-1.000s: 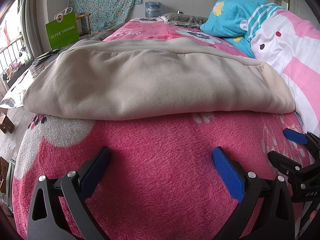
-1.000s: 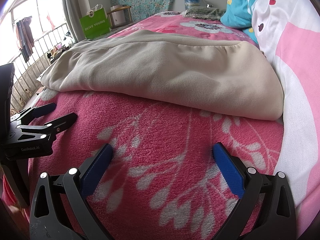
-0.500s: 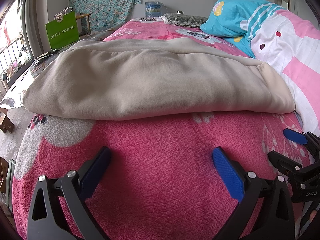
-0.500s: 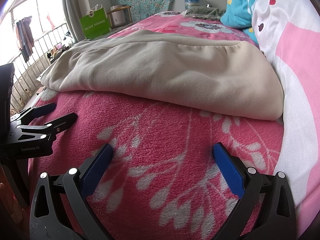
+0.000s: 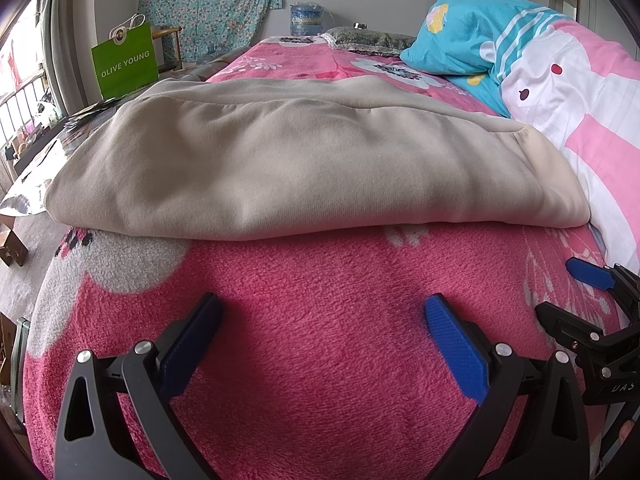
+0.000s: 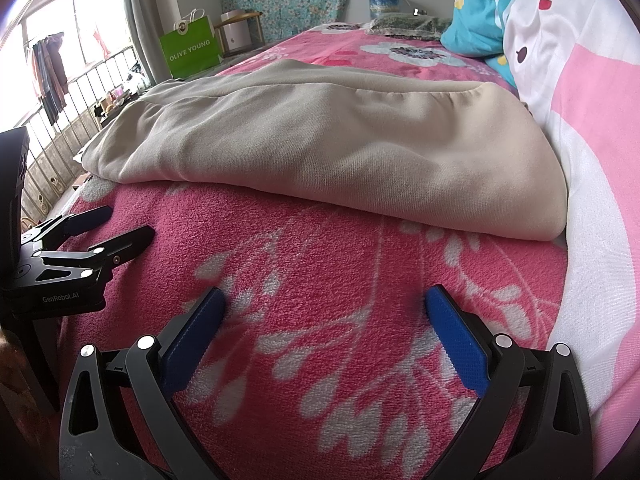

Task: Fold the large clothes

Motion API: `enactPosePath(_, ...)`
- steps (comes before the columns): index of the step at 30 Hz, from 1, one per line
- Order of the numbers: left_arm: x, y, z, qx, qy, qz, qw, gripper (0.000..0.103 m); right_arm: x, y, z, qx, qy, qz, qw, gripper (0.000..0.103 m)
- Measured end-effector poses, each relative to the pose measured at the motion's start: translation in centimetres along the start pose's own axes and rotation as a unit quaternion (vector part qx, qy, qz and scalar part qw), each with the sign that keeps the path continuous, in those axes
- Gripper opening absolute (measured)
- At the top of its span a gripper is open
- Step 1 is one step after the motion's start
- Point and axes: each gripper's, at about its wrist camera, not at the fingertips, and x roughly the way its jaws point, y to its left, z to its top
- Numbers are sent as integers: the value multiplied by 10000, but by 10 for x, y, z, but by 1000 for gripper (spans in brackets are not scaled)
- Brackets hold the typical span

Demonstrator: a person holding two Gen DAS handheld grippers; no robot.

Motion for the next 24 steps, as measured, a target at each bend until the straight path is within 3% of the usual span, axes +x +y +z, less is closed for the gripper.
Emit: enactPosePath(24, 0, -2, -2, 23, -41, 41, 10000, 99, -1, -2, 2, -1, 6, 2, 10000, 96)
